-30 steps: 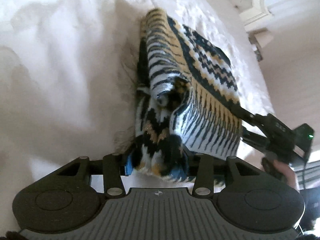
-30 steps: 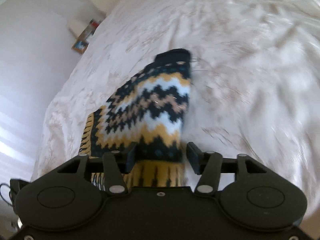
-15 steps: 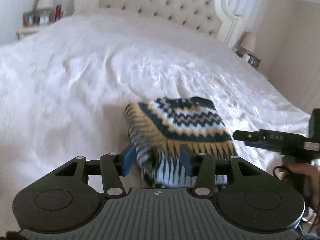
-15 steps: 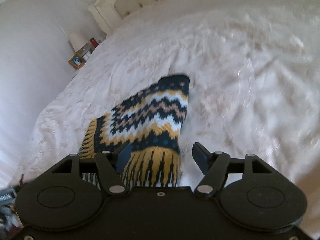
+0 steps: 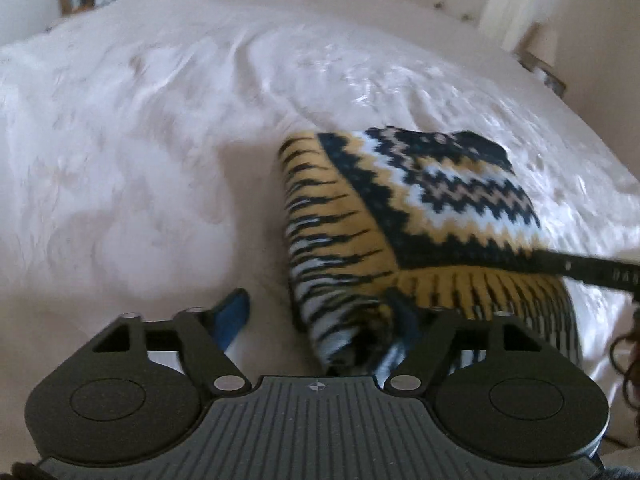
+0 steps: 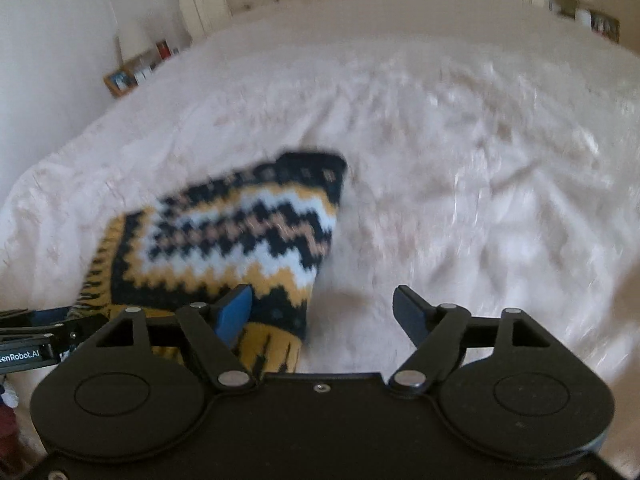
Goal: Fold small clothes
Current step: 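Lower the folded sweater onto the bed and open both grippers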
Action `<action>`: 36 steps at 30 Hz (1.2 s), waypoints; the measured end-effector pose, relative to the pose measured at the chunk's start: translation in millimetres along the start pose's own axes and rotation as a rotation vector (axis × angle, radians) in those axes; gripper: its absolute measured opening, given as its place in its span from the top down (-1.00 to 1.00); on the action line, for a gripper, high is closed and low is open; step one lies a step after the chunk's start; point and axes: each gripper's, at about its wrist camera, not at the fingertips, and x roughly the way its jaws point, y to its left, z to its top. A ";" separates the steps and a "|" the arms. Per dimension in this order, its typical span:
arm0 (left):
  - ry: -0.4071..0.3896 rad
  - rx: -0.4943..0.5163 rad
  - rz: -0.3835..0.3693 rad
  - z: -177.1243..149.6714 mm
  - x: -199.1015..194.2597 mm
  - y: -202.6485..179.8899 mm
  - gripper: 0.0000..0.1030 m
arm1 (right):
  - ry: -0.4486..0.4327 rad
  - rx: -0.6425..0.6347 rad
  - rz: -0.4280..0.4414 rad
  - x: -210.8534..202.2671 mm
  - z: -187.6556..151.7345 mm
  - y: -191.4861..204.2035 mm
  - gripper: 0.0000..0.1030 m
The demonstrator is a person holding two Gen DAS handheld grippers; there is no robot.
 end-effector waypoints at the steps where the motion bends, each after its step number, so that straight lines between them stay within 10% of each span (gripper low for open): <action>1: 0.001 -0.006 -0.002 0.3 -0.1 0.7 -0.49 | 0.002 0.004 -0.004 2.0 -1.6 -0.7 -0.54; 19: -0.315 -0.035 0.236 32.7 -126.1 -53.6 -0.47 | -0.250 0.080 0.048 -140.5 28.3 14.8 -0.99; 26: -0.051 0.055 0.157 23.8 -102.8 -59.3 -0.49 | -0.015 0.111 0.086 -139.5 15.6 21.5 -0.99; 36: 0.064 0.027 0.238 -6.0 -74.9 -58.7 -0.48 | 0.003 -0.035 0.013 -119.4 -29.3 49.3 -0.99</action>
